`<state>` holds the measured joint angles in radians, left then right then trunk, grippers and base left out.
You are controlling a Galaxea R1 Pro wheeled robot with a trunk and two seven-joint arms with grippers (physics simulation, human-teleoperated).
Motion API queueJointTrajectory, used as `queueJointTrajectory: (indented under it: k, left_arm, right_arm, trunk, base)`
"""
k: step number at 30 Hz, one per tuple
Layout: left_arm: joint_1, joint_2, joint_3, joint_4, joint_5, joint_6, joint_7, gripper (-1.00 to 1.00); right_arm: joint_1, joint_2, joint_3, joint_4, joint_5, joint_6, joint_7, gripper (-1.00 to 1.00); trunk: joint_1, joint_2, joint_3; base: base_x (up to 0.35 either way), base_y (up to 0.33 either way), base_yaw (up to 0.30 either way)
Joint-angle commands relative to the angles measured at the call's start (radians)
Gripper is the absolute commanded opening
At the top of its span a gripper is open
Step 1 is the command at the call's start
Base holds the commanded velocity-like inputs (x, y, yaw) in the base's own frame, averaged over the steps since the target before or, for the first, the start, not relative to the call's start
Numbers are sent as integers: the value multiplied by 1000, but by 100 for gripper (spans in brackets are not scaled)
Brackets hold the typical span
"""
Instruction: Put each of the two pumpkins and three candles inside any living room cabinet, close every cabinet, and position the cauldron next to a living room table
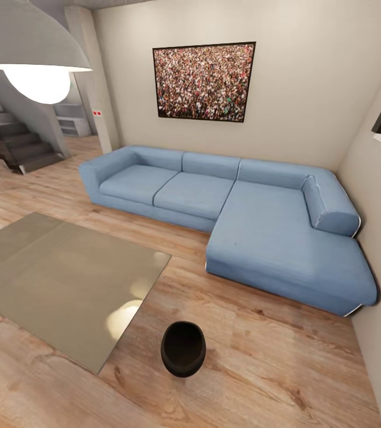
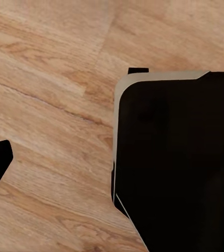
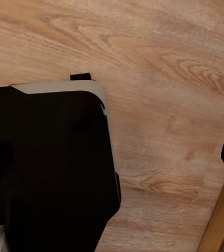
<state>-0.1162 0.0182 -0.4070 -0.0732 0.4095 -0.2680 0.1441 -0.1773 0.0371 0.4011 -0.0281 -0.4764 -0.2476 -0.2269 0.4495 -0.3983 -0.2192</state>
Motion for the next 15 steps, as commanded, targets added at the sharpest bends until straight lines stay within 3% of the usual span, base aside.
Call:
queueJointTrajectory:
  k: [1, 15]
  left_arm:
    - [0, 0, -9, 0, 6, -2, 5, 100]
    - [0, 0, -9, 0, 8, -2, 8, 100]
  right_arm:
    - [-1, 0, 8, 0, -9, -3, -3, 100]
    - [0, 0, 8, 2, -8, -4, -2, 100]
  trunk:
    - [1, -2, 0]
    - [1, -2, 18]
  base:
    - [0, 0, 0]
    - [0, 0, 0]
